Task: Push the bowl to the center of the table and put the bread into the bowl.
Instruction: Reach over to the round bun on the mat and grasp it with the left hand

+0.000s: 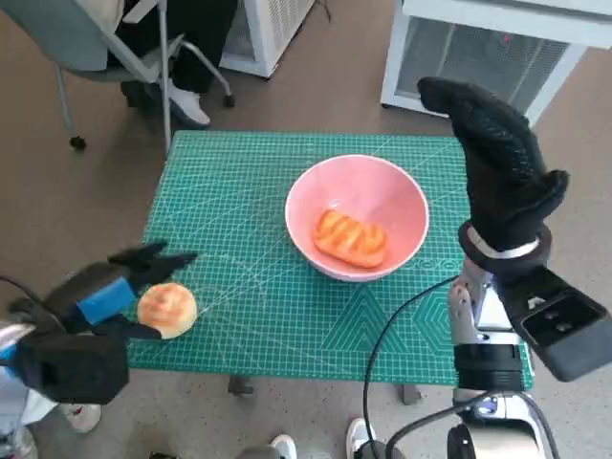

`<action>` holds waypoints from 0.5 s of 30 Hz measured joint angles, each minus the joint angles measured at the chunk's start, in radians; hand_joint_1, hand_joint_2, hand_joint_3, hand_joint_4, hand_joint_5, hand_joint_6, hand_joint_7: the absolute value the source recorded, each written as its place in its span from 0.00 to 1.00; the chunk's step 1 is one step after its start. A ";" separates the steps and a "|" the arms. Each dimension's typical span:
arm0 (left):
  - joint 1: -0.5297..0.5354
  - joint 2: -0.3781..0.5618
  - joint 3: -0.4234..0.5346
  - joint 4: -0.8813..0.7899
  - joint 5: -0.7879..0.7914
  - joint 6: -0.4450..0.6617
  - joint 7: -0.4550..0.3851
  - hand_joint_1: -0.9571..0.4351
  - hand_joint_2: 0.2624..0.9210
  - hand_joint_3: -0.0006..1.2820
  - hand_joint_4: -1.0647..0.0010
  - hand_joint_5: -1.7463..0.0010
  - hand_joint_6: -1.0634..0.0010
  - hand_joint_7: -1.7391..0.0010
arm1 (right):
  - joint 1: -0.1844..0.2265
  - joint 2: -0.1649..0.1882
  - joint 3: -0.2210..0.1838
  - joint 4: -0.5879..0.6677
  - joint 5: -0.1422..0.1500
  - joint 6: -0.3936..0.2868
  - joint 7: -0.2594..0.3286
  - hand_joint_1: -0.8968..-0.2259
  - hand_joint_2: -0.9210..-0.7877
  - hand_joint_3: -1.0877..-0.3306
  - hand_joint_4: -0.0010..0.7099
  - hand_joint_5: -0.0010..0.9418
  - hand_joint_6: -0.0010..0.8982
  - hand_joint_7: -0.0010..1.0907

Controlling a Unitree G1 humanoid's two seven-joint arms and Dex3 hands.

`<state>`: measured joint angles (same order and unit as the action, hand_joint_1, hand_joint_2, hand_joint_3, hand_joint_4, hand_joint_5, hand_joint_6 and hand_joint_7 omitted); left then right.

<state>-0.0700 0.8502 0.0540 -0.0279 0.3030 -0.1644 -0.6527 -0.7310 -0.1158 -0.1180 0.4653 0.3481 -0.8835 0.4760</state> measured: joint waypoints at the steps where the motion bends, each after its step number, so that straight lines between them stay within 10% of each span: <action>1: -0.006 -0.003 -0.012 0.013 0.007 0.005 0.001 0.56 0.85 0.00 0.70 0.98 0.60 0.97 | 0.000 0.000 0.000 0.000 0.000 0.002 0.001 0.44 0.00 0.33 0.00 0.50 0.00 0.60; 9: -0.054 -0.026 -0.098 0.093 0.088 0.076 0.022 0.61 0.89 0.00 0.39 0.92 0.49 0.74 | 0.000 -0.010 0.000 -0.010 0.003 0.014 0.018 0.44 0.00 0.33 0.00 0.50 0.00 0.60; 15: -0.088 -0.033 -0.136 0.116 0.127 0.122 0.039 0.68 0.96 0.09 0.38 0.38 0.47 0.38 | 0.000 -0.019 -0.001 -0.021 0.006 0.020 0.029 0.43 0.00 0.33 0.00 0.50 0.00 0.61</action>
<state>-0.1577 0.8172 -0.0820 0.0878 0.4295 -0.0420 -0.6140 -0.7308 -0.1348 -0.1190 0.4447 0.3546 -0.8631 0.5048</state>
